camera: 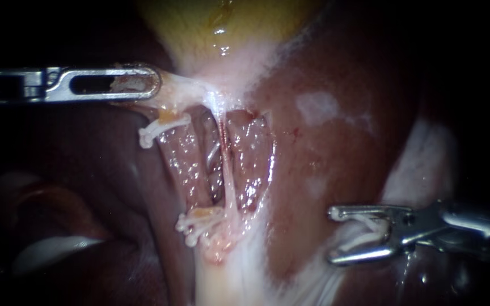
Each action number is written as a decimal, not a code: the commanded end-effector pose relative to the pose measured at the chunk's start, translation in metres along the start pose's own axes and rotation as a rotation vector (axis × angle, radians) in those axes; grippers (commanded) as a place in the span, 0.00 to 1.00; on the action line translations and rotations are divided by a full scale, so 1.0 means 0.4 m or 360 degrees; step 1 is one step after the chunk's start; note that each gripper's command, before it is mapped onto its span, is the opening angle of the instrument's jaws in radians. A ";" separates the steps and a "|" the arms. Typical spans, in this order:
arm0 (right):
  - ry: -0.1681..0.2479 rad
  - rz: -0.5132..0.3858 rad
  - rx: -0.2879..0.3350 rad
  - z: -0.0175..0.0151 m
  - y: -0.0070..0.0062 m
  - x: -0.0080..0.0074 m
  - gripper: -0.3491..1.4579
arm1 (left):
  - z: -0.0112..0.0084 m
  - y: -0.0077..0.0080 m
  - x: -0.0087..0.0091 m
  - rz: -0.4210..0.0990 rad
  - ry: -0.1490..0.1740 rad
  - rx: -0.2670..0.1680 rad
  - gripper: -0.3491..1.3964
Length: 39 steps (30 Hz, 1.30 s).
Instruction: Clipping first clip right tube
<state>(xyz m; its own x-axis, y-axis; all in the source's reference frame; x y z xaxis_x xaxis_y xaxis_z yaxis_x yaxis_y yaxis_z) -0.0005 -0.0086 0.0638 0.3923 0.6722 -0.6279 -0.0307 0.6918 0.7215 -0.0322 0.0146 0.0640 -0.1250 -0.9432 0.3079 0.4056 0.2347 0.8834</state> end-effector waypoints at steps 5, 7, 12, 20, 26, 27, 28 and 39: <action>0.0019 0.0029 -0.0017 0.0087 0.0030 0.0035 0.47 | 0.0002 -0.0003 0.0001 0.0000 0.0002 0.0003 0.00; 0.0022 0.0033 -0.0022 0.0119 0.0045 0.0049 0.47 | 0.0003 -0.0005 0.0002 -0.0001 0.0002 0.0003 0.00; 0.0048 0.0039 -0.0028 0.0202 0.0091 0.0088 0.47 | 0.0003 -0.0008 0.0003 -0.0001 0.0003 0.0006 0.00; 0.0075 0.0057 -0.0032 0.0290 0.0152 0.0131 0.47 | 0.0002 -0.0009 0.0003 -0.0001 0.0003 0.0005 0.00; 0.0095 0.0065 -0.0023 0.0312 0.0177 0.0134 0.47 | 0.0002 -0.0009 0.0003 -0.0001 0.0003 0.0005 0.00; 0.0100 0.0073 -0.0018 0.0314 0.0178 0.0134 0.47 | 0.0002 -0.0009 0.0003 -0.0001 0.0003 0.0005 0.00; 0.0109 0.0090 -0.0006 0.0318 0.0179 0.0134 0.47 | 0.0002 -0.0009 0.0003 -0.0001 0.0003 0.0005 0.00; 0.0148 0.0160 0.0097 0.0352 0.0180 0.0130 0.47 | 0.0004 -0.0010 0.0003 -0.0001 0.0003 0.0005 0.00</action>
<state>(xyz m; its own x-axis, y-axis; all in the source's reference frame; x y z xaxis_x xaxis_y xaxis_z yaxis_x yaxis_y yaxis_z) 0.0143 -0.0039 0.0699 0.3006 0.7668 -0.5671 -0.0025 0.5952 0.8035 -0.0325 0.0144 0.0637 -0.1231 -0.9437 0.3069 0.4020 0.2354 0.8849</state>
